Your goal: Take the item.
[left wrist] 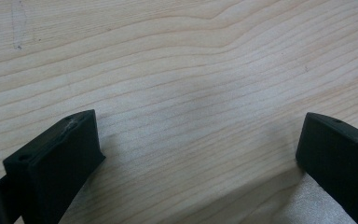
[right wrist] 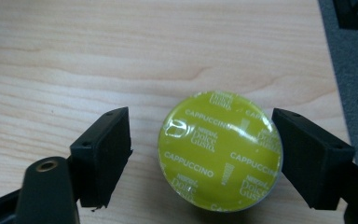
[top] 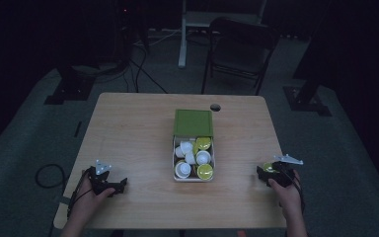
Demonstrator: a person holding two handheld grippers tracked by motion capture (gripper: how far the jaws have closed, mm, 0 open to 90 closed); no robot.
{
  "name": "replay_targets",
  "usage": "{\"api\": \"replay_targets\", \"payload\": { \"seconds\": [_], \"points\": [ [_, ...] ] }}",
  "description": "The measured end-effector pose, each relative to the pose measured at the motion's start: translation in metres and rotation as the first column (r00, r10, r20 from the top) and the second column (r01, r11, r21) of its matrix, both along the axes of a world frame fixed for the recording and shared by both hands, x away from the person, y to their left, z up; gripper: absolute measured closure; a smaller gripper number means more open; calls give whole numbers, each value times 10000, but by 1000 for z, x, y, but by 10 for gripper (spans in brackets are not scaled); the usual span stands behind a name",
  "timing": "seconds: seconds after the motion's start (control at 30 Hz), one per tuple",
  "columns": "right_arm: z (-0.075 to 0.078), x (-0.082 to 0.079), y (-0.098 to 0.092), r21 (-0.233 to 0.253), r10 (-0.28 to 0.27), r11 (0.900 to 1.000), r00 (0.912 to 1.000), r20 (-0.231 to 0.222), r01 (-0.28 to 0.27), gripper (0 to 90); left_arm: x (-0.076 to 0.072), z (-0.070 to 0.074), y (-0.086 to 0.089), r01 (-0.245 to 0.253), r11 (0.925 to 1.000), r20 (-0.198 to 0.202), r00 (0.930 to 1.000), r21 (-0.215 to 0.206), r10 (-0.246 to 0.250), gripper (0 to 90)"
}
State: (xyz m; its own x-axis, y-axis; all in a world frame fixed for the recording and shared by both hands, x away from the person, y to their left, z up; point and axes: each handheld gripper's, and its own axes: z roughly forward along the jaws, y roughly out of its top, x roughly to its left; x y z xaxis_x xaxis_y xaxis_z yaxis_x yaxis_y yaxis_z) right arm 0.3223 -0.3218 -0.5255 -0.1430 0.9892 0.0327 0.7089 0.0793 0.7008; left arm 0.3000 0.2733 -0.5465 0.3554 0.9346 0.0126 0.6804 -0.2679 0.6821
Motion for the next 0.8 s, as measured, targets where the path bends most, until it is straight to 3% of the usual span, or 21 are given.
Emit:
{"api": "replay_targets", "payload": {
  "seconds": [0.43, 0.8],
  "points": [
    [20, 7, 11, 240, -26, 9997, 9991, 425, 16, 132, 0, 0, 0, 0, 10000, -1, 10000, -2, 0, 1],
    [25, 10, 30, 505, 427, 9977, 9974, 583, -457, 127, 0, 0, 0, 0, 10000, -1, 10000, -3, 0, 1]
  ]
}}
